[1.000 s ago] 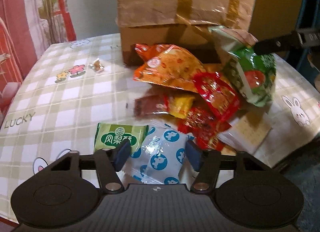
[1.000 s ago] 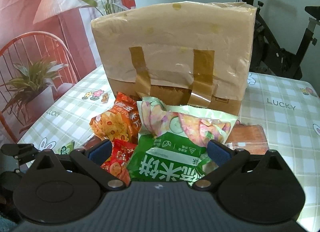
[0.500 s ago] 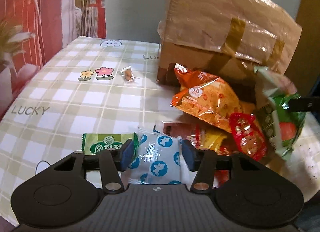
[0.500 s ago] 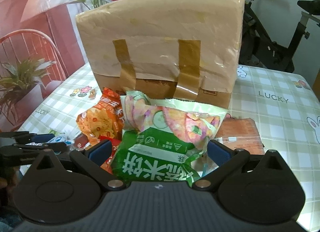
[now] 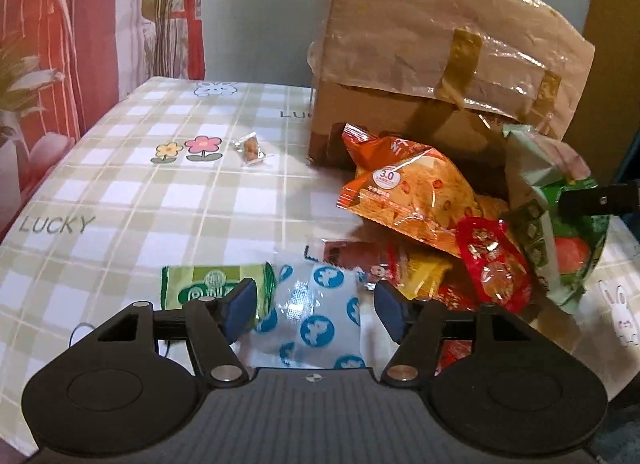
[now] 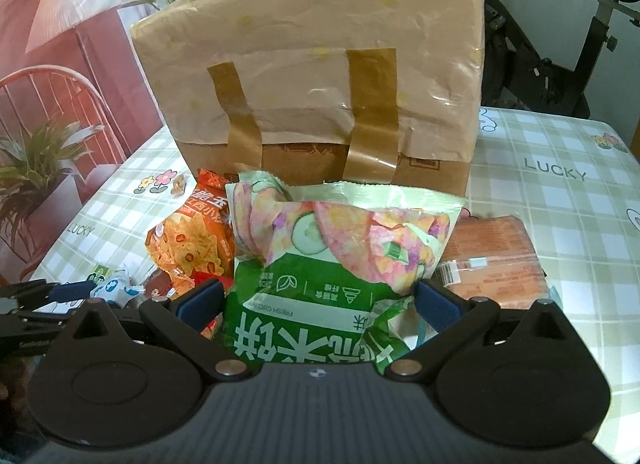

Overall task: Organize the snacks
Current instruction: 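Grasp the blue-white packet with the left gripper while the right grasps the green cracker bag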

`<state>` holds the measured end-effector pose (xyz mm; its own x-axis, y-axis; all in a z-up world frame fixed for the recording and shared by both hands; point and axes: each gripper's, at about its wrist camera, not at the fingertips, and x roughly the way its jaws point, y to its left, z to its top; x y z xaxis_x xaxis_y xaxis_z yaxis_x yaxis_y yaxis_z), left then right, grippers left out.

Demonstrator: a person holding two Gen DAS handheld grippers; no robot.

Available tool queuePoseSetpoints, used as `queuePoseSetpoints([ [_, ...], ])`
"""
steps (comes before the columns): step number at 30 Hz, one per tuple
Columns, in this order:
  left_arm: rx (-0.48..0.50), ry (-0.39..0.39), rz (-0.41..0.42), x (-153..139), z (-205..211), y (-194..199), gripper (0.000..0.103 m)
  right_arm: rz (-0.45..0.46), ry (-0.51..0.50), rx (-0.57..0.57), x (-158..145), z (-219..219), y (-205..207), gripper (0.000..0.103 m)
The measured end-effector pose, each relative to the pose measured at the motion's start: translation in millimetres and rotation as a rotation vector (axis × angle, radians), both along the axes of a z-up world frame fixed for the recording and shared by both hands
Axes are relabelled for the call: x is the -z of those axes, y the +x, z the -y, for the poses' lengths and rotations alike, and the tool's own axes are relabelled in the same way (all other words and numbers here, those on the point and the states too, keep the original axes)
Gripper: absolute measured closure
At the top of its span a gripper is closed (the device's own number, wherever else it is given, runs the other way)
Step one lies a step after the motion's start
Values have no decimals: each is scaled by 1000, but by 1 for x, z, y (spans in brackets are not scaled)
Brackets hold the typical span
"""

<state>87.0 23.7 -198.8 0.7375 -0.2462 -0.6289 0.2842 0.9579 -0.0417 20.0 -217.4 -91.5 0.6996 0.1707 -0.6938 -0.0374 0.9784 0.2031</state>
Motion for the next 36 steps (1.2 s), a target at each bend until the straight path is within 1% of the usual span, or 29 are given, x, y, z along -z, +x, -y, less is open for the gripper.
queuePoseSetpoints([
  [3,-3,29,20,2,5,1,36,-1,6,5,0,0,0,0],
  [4,-5,38,27,3,6,0,46,-2,8,6,1,0,0,0],
  [5,-9,51,41,2,7,-2,60,-1,6,7,2,0,0,0],
  [7,5,12,46,-1,7,-7,61,-1,4,2,4,-1,0,0],
  [8,15,-5,66,-3,8,-12,61,-3,7,2,4,-2,0,0],
  [11,21,-14,103,-9,10,-22,61,-5,17,5,7,-1,0,0],
  [17,-12,-126,93,-13,1,-29,61,3,45,27,11,1,2,0],
  [19,-24,-150,83,-12,-1,-30,61,-2,46,34,15,0,4,0],
  [24,-36,-157,80,-12,-4,-29,61,-21,71,50,20,0,6,0],
  [27,-39,-157,76,-11,-5,-26,61,-17,61,48,17,-1,4,0],
  [32,-36,-156,74,-10,-3,-27,61,10,74,42,11,1,0,0],
  [36,-33,-153,77,-10,-4,-28,61,-16,79,49,16,2,6,0],
])
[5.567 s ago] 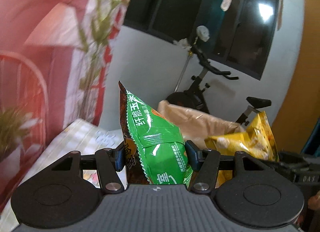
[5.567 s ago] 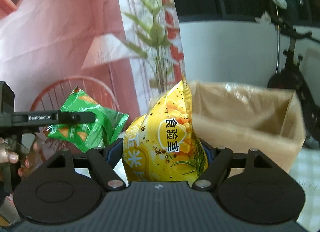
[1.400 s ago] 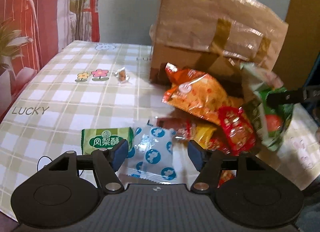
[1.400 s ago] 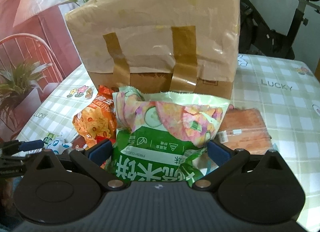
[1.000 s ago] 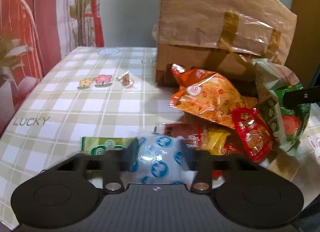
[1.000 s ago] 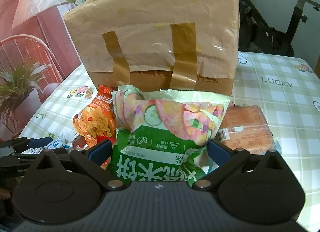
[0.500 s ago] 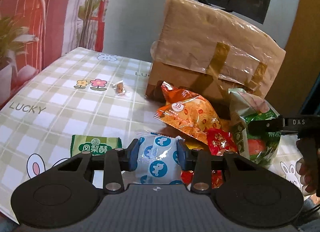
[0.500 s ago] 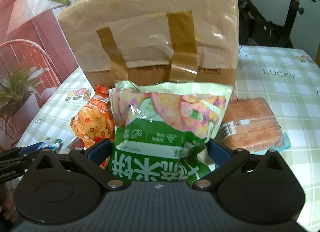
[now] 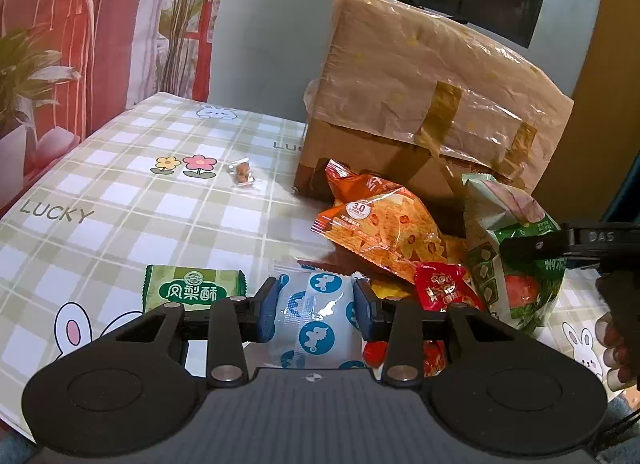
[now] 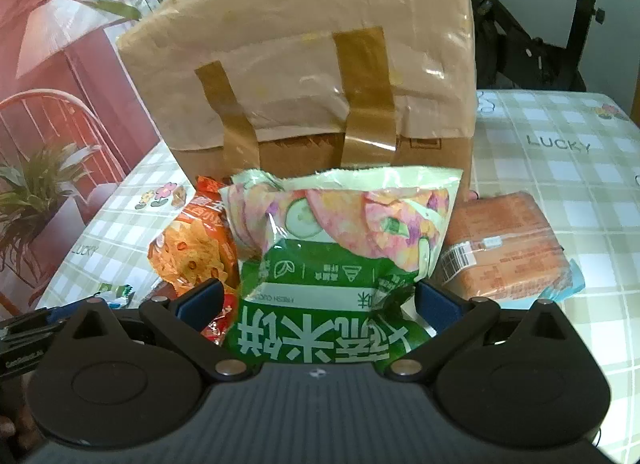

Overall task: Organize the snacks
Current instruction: 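Grasp the blue-white packet with the left gripper while the right grasps the green cracker bag, then lift both packets over the paper bag and open both grippers inside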

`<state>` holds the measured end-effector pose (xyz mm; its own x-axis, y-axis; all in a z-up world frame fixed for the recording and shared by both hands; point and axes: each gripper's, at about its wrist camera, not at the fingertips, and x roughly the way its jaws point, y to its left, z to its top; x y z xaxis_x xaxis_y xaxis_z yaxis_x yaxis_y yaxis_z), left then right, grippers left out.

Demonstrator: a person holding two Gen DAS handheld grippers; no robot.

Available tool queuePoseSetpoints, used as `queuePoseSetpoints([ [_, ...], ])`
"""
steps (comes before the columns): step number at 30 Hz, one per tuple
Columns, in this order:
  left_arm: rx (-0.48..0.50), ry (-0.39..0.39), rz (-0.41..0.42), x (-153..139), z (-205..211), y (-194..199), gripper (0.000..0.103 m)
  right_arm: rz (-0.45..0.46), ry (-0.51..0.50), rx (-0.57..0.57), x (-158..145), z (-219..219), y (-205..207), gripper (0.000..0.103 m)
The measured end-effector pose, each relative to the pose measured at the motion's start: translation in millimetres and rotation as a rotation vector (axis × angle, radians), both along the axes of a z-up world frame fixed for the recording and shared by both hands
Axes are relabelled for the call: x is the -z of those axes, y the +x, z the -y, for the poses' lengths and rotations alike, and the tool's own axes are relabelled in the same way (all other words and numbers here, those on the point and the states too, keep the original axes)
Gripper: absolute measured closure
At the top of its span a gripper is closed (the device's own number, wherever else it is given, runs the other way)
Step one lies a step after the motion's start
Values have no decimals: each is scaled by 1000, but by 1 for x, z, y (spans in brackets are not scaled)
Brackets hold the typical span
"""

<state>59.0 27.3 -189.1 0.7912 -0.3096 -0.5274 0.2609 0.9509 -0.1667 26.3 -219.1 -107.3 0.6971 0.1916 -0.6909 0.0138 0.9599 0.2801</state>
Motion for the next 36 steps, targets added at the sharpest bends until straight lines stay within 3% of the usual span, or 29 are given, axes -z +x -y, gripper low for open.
queuePoseSetpoints([
  [6,-9,-3,6,-3,-3,-1,61,-18,-14,-16,8,-3,3,3],
  [11,-16,-10,21,-7,-4,-4,61,15,-32,-48,-5,-4,-6,16],
  [30,-20,-13,143,-58,-9,-17,61,169,-30,-212,-59,-30,-49,18],
  [36,-2,-34,207,-90,-6,-15,61,288,-50,-248,-100,-37,-49,18],
])
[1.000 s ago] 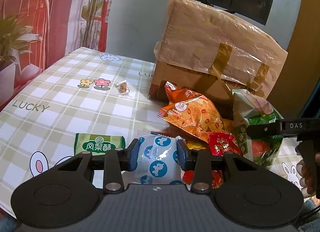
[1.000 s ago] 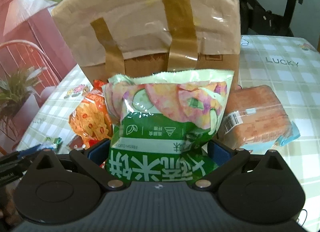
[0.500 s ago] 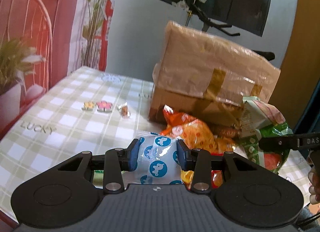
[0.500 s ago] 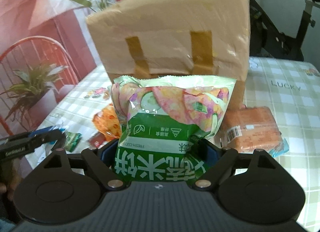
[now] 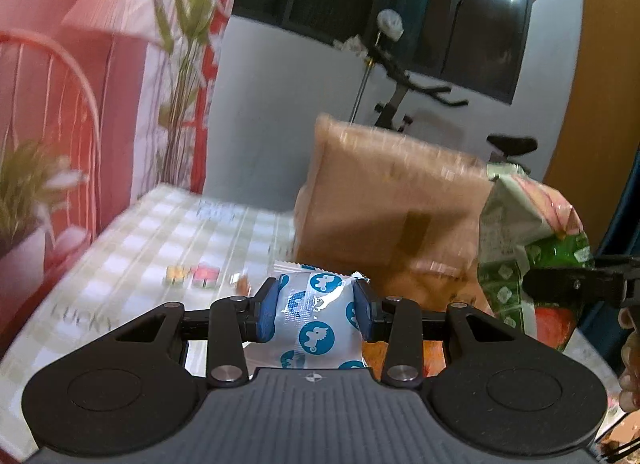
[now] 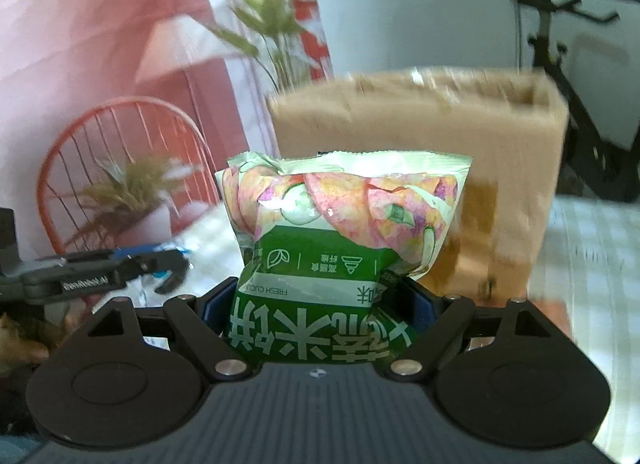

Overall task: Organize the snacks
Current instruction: 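Lift both packets over the paper bag and open both grippers inside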

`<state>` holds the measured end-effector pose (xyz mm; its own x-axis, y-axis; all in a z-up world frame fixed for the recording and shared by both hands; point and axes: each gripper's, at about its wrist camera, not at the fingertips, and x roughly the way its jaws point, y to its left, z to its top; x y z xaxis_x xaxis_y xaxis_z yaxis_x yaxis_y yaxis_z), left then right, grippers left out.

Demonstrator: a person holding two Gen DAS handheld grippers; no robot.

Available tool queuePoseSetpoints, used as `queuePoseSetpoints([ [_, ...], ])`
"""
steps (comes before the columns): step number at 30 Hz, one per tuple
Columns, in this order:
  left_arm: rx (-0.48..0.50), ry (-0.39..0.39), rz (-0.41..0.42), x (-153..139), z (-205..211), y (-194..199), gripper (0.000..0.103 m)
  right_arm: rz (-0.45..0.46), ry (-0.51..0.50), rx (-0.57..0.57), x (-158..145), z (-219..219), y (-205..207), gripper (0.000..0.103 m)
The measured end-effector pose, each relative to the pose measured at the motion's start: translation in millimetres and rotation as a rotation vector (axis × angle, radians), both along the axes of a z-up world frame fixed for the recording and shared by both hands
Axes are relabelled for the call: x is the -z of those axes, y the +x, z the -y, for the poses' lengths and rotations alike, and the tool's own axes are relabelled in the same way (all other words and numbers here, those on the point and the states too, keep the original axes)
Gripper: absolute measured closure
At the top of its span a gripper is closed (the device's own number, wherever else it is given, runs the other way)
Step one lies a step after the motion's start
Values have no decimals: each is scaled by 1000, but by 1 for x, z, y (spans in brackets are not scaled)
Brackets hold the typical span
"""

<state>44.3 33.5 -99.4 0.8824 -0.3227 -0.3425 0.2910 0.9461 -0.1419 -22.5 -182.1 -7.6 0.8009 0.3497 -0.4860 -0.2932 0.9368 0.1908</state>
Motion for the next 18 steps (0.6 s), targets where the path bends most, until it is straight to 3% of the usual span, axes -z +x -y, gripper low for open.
queuePoseSetpoints([
  [9,61,-29,115,-66,29,33,61,179,-74,21,-70,16,33,18],
  [18,118,-3,137,-108,77,93,61,214,-122,147,-95,53,107,18],
])
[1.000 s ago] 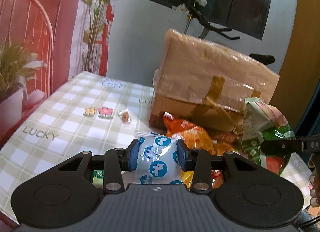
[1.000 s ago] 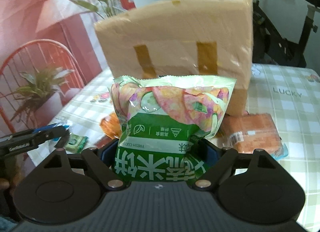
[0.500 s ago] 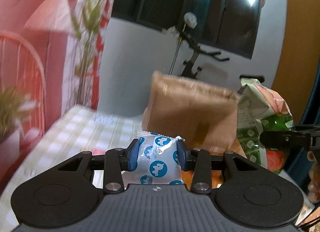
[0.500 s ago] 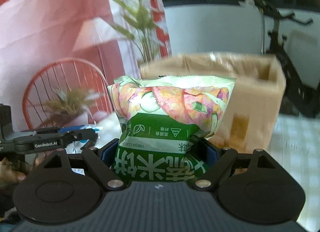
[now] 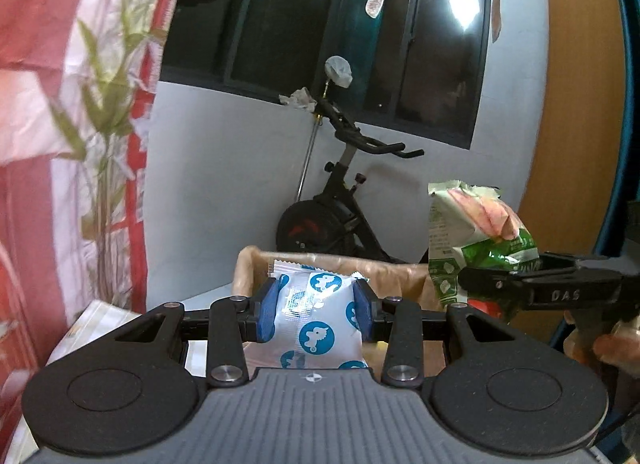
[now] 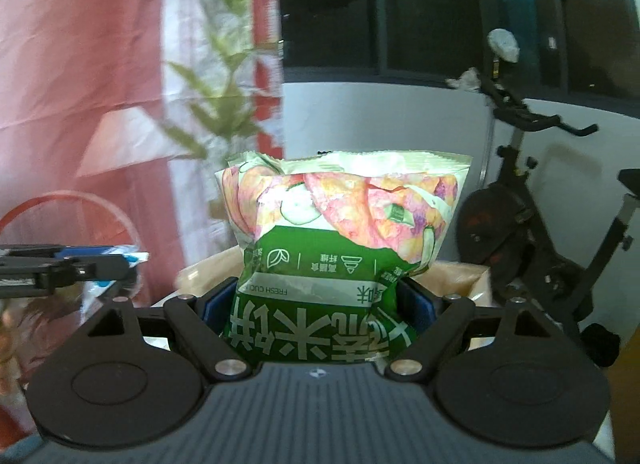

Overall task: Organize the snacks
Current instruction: 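Lift both packets over the paper bag and open both grippers inside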

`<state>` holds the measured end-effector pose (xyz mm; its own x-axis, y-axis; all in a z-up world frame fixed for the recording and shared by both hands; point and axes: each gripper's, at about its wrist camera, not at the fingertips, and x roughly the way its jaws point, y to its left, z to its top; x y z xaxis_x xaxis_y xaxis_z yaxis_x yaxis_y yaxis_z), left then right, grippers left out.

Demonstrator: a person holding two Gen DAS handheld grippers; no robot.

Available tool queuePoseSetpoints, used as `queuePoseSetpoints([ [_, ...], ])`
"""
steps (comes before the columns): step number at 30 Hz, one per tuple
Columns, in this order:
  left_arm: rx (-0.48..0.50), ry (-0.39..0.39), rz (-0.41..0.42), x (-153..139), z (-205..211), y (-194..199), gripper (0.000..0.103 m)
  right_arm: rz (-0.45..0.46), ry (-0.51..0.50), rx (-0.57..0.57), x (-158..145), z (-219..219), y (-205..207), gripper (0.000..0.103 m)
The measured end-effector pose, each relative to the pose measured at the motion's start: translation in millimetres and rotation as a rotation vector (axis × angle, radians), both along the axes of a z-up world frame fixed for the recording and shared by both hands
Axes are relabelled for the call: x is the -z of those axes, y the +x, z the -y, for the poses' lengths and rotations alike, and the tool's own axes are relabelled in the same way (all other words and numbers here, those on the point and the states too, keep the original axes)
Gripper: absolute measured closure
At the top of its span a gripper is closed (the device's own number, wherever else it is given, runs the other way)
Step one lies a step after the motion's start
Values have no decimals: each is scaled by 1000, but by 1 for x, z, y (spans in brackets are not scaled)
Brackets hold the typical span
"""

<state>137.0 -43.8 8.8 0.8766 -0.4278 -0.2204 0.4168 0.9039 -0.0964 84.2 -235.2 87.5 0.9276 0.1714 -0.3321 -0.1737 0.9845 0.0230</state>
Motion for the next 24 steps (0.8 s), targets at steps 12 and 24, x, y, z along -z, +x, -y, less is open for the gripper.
queuePoseSetpoints([
  [12,11,61,-59,9,39,80,60,-25,-151,28,20,8,82,18],
  [24,-4,93,-100,20,38,107,34,-193,-151,-89,44,5,116,8],
])
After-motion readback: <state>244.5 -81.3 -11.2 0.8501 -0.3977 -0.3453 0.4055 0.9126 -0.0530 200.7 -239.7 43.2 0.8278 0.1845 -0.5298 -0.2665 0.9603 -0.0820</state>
